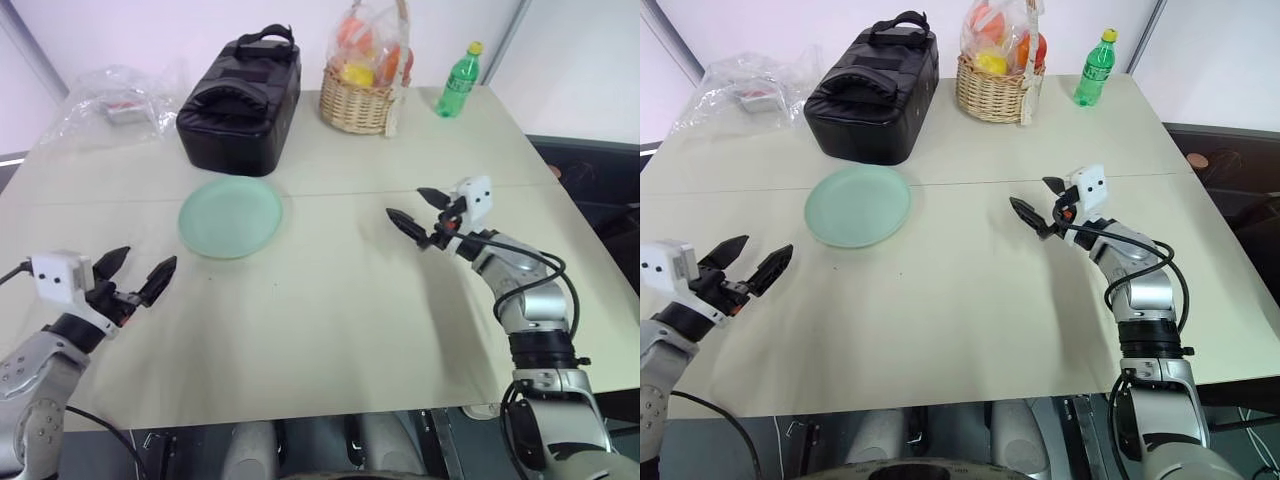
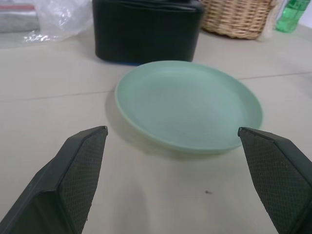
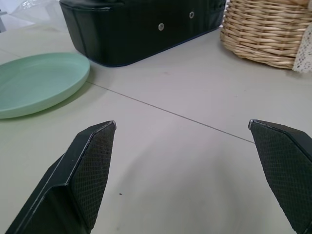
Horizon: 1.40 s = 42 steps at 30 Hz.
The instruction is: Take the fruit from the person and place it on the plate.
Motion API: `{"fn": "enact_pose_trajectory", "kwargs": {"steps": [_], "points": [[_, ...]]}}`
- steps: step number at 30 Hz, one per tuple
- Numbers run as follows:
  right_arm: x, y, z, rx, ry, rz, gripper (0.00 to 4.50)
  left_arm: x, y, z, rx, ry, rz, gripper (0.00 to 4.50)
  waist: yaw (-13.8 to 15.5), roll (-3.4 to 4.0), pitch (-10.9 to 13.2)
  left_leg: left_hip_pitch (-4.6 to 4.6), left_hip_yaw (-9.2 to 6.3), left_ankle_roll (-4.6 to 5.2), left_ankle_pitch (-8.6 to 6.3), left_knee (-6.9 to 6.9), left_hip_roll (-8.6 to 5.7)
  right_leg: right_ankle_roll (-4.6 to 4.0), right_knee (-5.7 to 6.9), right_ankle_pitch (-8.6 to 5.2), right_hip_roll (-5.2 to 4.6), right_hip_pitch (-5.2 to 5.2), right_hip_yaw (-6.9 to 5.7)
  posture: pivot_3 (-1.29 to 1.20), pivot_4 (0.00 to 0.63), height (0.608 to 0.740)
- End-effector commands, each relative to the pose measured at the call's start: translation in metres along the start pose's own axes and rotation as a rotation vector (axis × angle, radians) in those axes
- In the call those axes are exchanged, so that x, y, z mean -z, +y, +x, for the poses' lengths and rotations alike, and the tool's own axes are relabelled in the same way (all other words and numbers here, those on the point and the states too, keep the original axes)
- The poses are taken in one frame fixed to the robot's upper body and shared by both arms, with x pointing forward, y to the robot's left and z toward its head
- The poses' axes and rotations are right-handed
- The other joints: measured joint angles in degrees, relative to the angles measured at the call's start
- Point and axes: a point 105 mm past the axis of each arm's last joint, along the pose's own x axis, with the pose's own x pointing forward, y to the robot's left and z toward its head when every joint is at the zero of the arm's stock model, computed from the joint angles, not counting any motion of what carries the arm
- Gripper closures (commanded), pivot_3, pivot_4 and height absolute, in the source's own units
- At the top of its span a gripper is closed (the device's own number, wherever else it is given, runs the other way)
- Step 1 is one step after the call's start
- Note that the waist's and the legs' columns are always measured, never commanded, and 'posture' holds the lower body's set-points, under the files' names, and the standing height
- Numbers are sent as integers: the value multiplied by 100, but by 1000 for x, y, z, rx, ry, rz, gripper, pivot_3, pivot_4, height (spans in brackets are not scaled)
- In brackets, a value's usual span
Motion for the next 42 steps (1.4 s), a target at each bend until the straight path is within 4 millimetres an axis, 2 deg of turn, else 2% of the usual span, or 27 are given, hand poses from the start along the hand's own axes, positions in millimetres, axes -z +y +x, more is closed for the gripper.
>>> {"fn": "enact_pose_trajectory", "kwargs": {"steps": [1, 23, 42], "points": [[-18, 1, -1, -4, -59, -26, 50, -8, -9, 1, 33, -33, 5, 0, 0, 0, 0, 0, 0, 0, 0, 0, 0, 0, 0, 0, 0, 0, 0, 0, 150, 740], [-6, 11, 0, -2, -54, 7, 50, -16, -3, 13, 6, -65, 31, 0, 3, -1, -1, 0, 1, 0, 0, 1, -1, 0, 1, 0, 1, 1, 0, 0, 150, 740], [-5, 12, 4, 1, -60, 5, 50, -19, 0, 17, -2, -76, 42, 0, 7, -1, -1, 1, 1, 0, 0, 3, -1, 1, 1, 1, 1, 2, 0, 0, 150, 740]]}}
